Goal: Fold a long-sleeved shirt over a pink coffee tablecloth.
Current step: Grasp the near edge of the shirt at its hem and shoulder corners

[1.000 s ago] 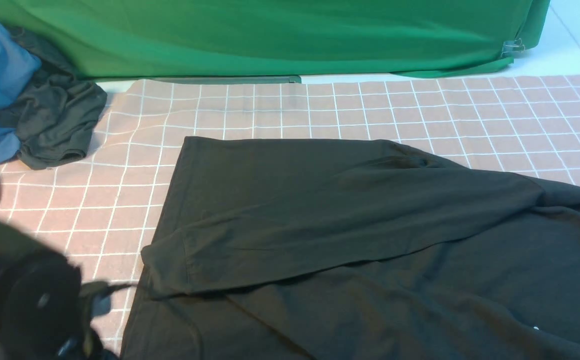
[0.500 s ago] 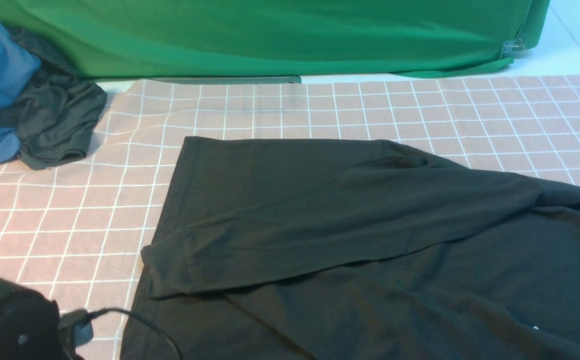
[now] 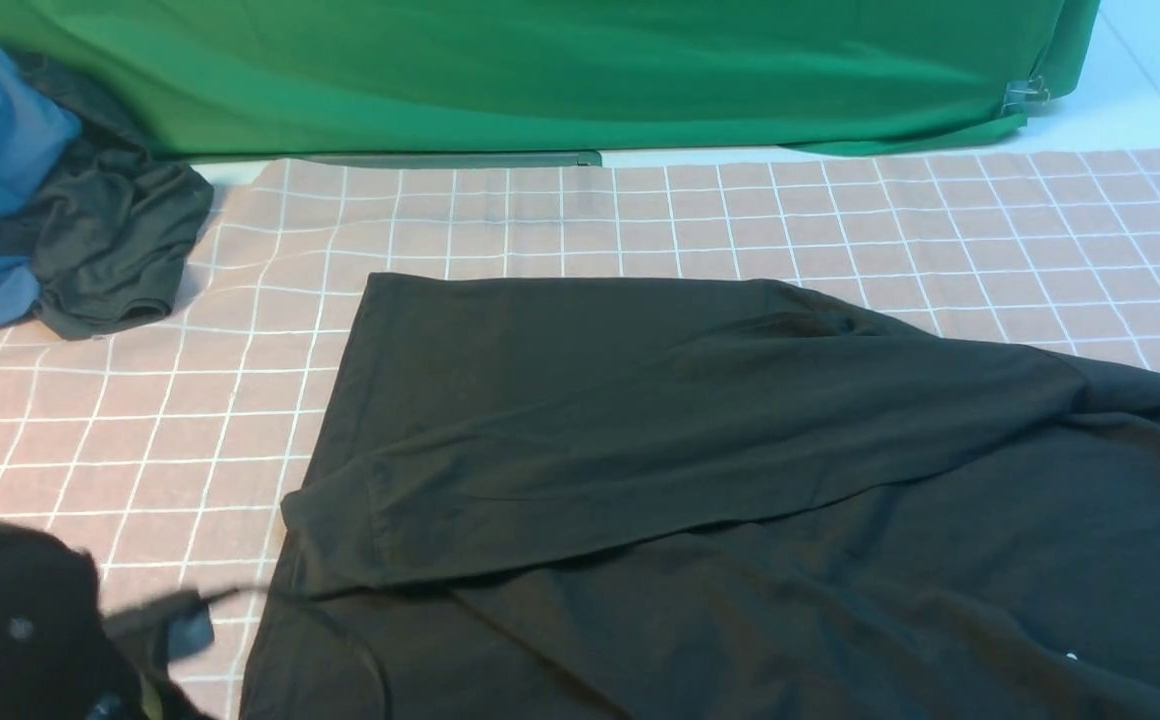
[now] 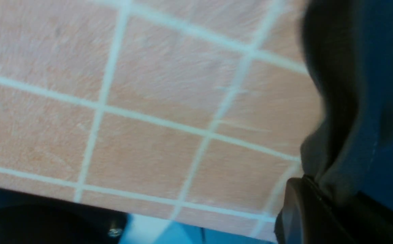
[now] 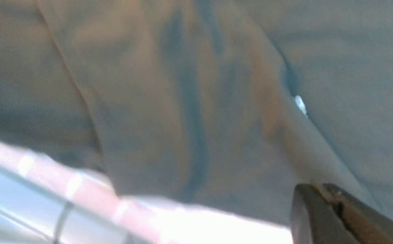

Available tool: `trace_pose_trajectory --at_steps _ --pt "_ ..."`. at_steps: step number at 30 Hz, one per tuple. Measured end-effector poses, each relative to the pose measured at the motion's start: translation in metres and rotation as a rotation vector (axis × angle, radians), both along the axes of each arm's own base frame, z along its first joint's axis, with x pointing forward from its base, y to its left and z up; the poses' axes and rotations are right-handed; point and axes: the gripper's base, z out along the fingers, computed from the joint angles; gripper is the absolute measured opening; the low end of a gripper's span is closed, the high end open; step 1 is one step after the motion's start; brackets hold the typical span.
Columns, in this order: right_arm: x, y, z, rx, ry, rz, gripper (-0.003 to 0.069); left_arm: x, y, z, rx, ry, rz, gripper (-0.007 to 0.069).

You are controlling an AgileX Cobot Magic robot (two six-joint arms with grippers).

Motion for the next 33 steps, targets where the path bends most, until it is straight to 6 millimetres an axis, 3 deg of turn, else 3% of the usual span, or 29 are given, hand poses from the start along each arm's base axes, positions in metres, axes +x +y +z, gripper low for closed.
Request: trace_pose_trajectory --at_steps 4,7,11,17,21,23,26,29,33 --pt "0.01 0.005 -0.007 -0.058 0.071 -0.002 0.0034 -0.001 0.003 0.024 -0.005 -0.085 -0.004 0.0031" --pt "0.027 0.015 -0.024 -0.13 0.181 -0.002 0.0034 -0.008 0.012 0.035 0.037 -0.134 0.009 0.0031" --pt "0.041 0.03 -0.045 -0.166 0.326 0.074 0.0034 -0.012 0.016 0.041 0.04 -0.175 0.022 0.0031" --pt "0.042 0.053 -0.06 -0.051 0.479 0.278 0.0048 -0.014 0.018 0.042 0.052 -0.185 0.017 0.0031" --pt "0.043 0.055 -0.062 -0.056 0.47 0.356 0.017 -0.013 0.019 0.042 0.064 -0.191 0.007 0.0031" --pt "0.042 0.054 -0.065 -0.074 0.468 0.408 0.0309 -0.013 0.019 0.042 0.065 -0.192 0.002 0.0031" --pt "0.036 0.049 -0.079 -0.105 0.496 0.468 0.0423 -0.013 0.019 0.042 0.065 -0.193 0.002 0.0031" --pt "0.029 0.04 -0.103 -0.171 0.517 0.493 0.0455 -0.013 0.019 0.042 0.065 -0.194 0.0 0.0031" --pt "0.031 0.034 -0.115 -0.224 0.454 0.506 0.0468 -0.013 0.019 0.042 0.063 -0.199 0.0 0.0031"
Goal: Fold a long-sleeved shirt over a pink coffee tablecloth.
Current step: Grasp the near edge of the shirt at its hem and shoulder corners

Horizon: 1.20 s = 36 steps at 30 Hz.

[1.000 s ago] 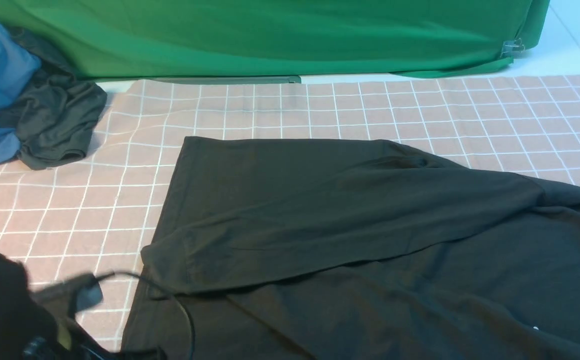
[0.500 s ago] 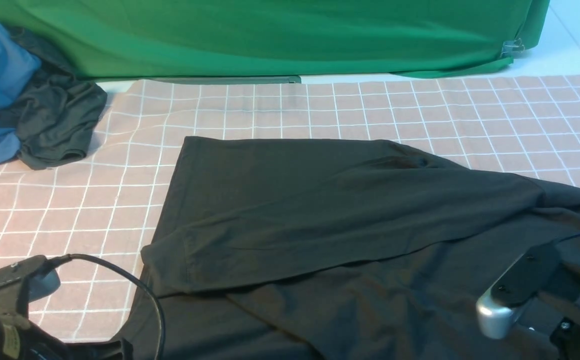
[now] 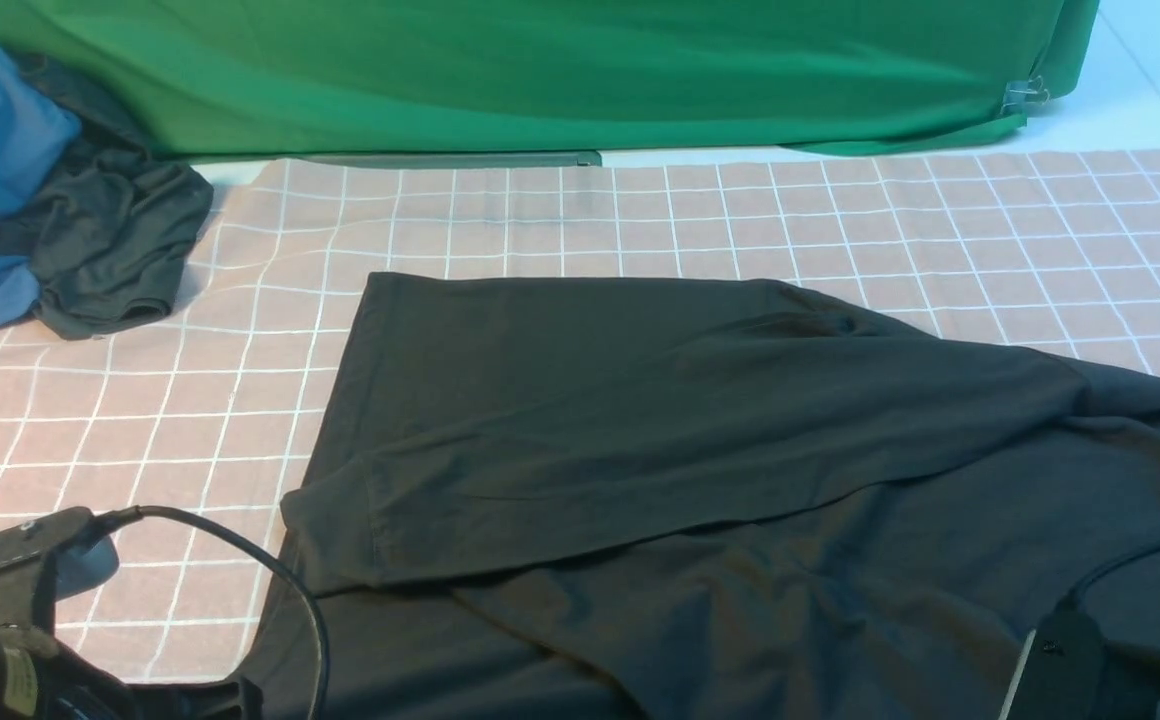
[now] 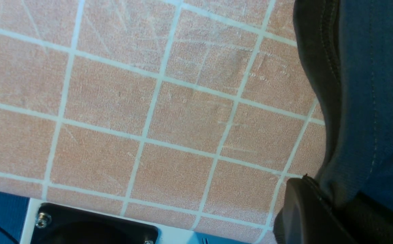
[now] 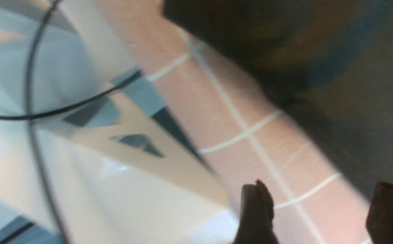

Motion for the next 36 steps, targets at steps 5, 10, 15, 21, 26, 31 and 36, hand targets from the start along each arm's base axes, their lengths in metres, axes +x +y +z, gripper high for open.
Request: trace_pose_trajectory --at_steps 5,10,15,21,26,31,36 --pt "0.009 0.003 -0.007 -0.003 -0.042 0.009 0.0468 0.002 -0.001 0.0 -0.01 -0.02 0.001 0.0031" --pt "0.012 0.008 -0.02 -0.036 0.009 0.038 0.0468 0.002 -0.001 0.0 -0.011 -0.021 0.001 0.0031" --pt "0.008 0.018 -0.026 -0.05 0.03 0.107 0.0468 0.002 -0.001 0.0 -0.013 -0.022 0.002 0.0031" --pt "0.011 0.024 -0.033 -0.046 0.013 0.131 0.0468 0.003 -0.003 0.001 -0.036 -0.034 0.008 0.0031" --pt "0.014 0.025 -0.037 -0.066 0.034 0.137 0.0459 0.004 -0.004 0.001 -0.047 -0.042 0.01 0.0031" --pt "0.015 0.024 -0.038 -0.081 0.032 0.123 0.0299 0.004 -0.004 0.001 -0.051 -0.042 0.012 0.0031" --pt "0.01 0.021 -0.038 -0.12 0.096 0.094 0.0055 0.006 -0.007 0.003 -0.085 -0.059 0.022 0.0031"
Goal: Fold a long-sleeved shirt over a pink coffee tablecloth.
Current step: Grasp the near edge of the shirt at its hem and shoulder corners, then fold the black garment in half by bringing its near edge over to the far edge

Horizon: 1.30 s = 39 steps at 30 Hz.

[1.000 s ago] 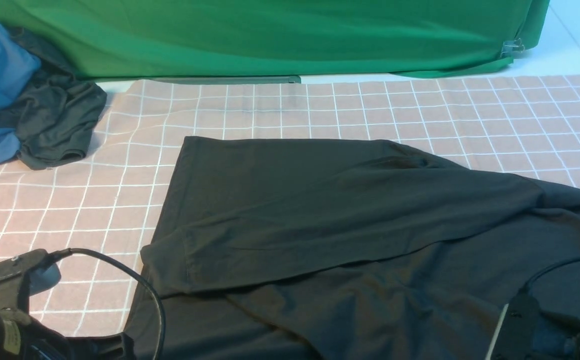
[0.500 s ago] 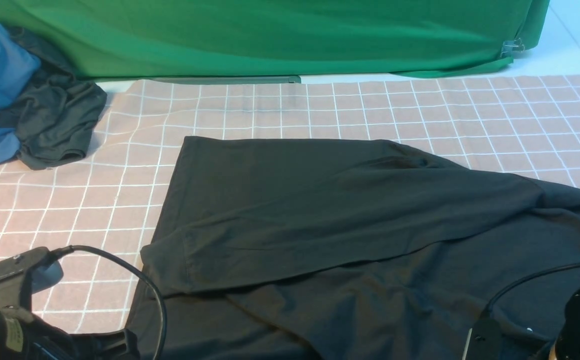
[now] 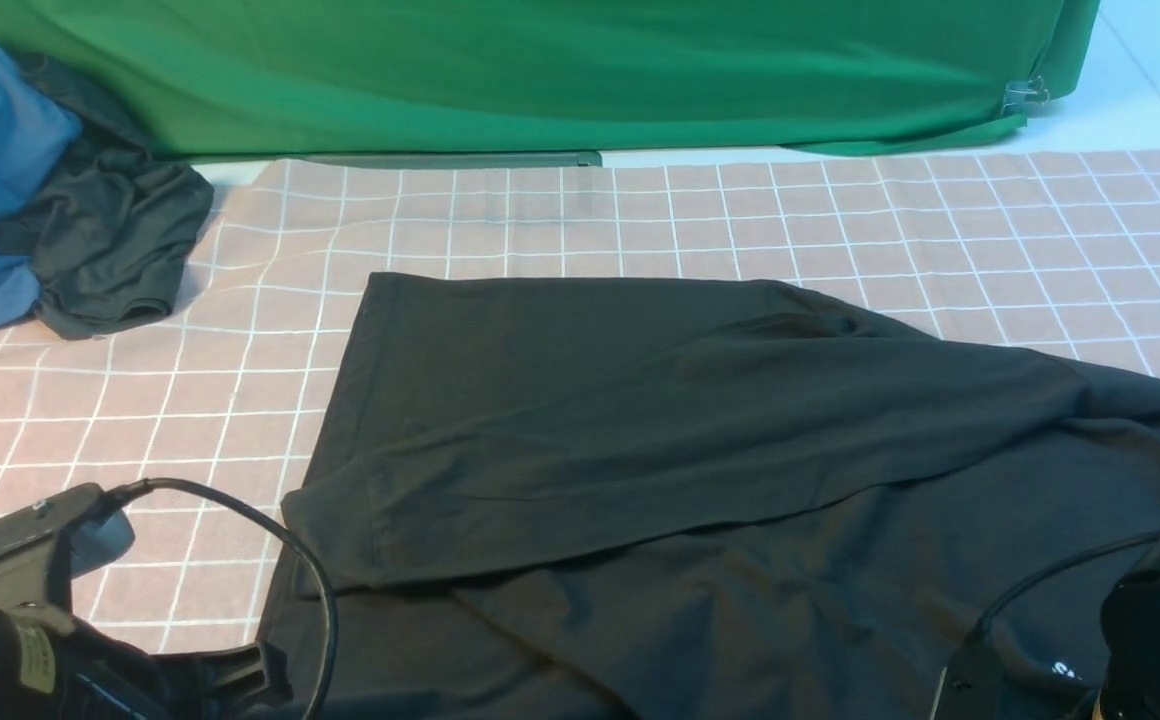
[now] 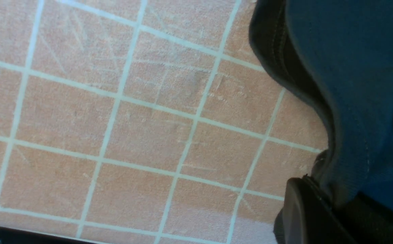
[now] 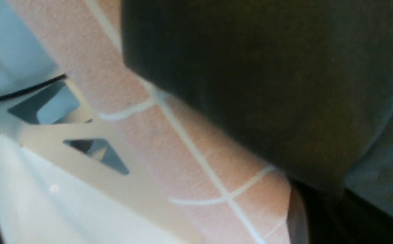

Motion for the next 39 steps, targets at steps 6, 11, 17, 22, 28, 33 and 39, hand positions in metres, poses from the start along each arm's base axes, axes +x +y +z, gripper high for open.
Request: trace_pose_trajectory --at_steps 6,11,17,22,28,33,39 --pt "-0.001 0.0 0.021 -0.02 0.035 -0.013 0.005 0.005 -0.001 0.019 -0.009 -0.023 0.024 0.0031" --pt "0.007 -0.001 0.05 0.034 -0.029 -0.02 0.005 0.02 -0.006 0.046 -0.042 -0.131 0.041 0.0031" --pt "0.033 -0.012 0.072 0.087 -0.113 -0.082 0.005 0.047 -0.016 0.059 -0.048 -0.177 0.051 0.0031" --pt "0.07 -0.033 0.09 0.115 -0.191 -0.189 0.005 0.094 -0.025 0.065 -0.015 -0.194 0.072 0.0031" --pt "0.117 -0.055 0.087 0.12 -0.201 -0.332 0.005 0.158 -0.012 0.064 -0.01 -0.195 0.154 0.0031" --pt "0.165 -0.058 0.073 0.156 -0.184 -0.401 0.0049 0.213 -0.002 0.043 -0.068 -0.155 0.197 0.0031" --pt "0.212 -0.051 0.05 0.16 -0.162 -0.425 0.0049 0.253 0.002 0.008 -0.063 -0.076 0.213 0.0031"
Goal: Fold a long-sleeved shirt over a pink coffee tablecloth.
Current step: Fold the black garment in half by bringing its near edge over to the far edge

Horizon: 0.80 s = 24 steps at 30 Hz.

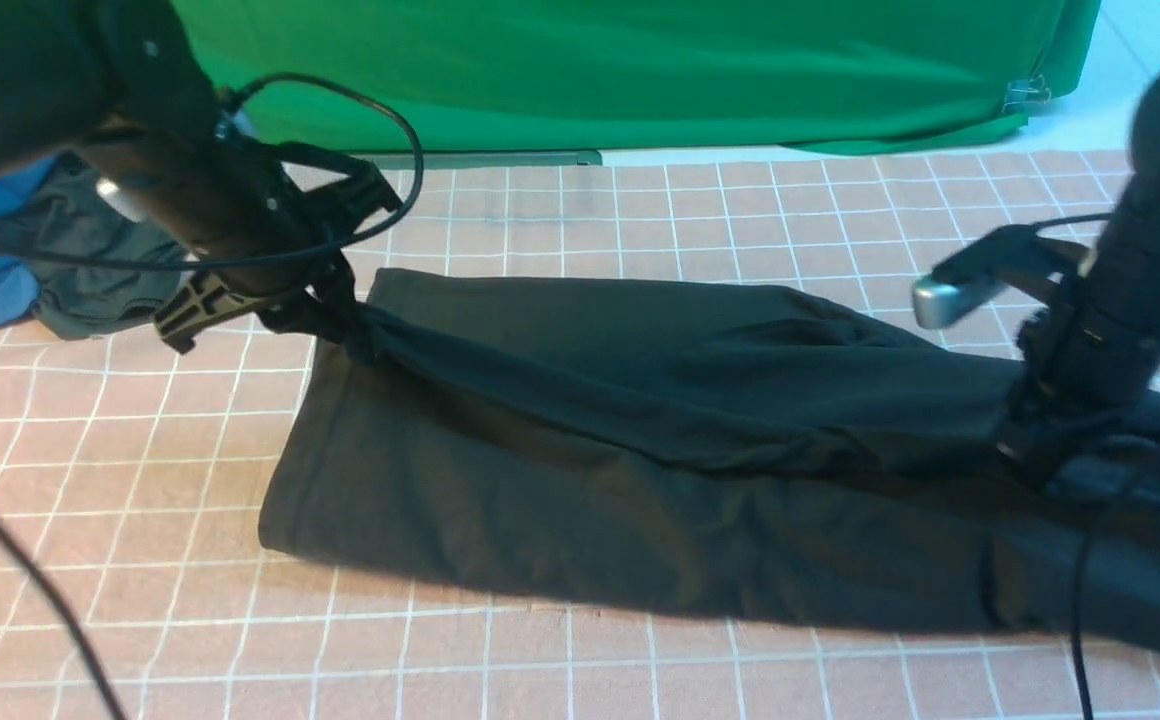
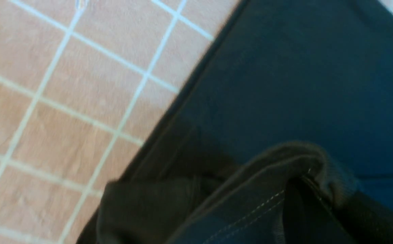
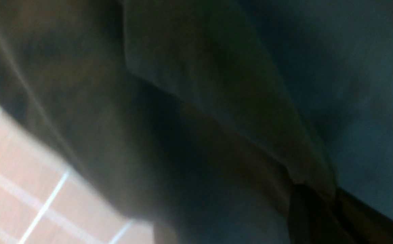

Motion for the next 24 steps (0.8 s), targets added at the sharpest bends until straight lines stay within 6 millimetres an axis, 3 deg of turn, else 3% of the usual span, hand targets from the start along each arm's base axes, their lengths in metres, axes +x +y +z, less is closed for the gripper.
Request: trace_pose_trajectory --at_steps 2,5,8,11,14,18,24 --pt "0.012 0.002 -0.005 0.002 -0.003 -0.034 0.0063 0.008 0.0 -0.009 0.004 0.014 -0.005 0.0031" --pt "0.03 0.004 0.002 0.014 -0.041 -0.118 0.0144 0.015 -0.001 -0.018 0.007 0.031 -0.022 0.0031" --pt "0.036 0.011 0.024 0.029 -0.062 -0.141 0.0325 0.015 -0.002 -0.02 0.011 0.046 -0.038 0.0031" --pt "0.027 0.025 0.04 0.034 -0.08 -0.095 0.042 0.015 -0.002 -0.02 0.013 0.054 -0.045 0.0031" --pt "0.013 0.048 0.043 0.036 -0.072 -0.006 0.0426 0.014 -0.002 -0.02 0.016 0.063 -0.058 0.0031" --pt "-0.003 0.074 0.021 0.024 -0.056 0.087 0.0405 0.013 -0.002 -0.02 0.011 0.073 -0.071 0.0031" --pt "-0.009 0.081 -0.005 -0.03 -0.137 0.124 0.0482 0.012 -0.002 -0.02 0.014 0.083 -0.085 0.0031"
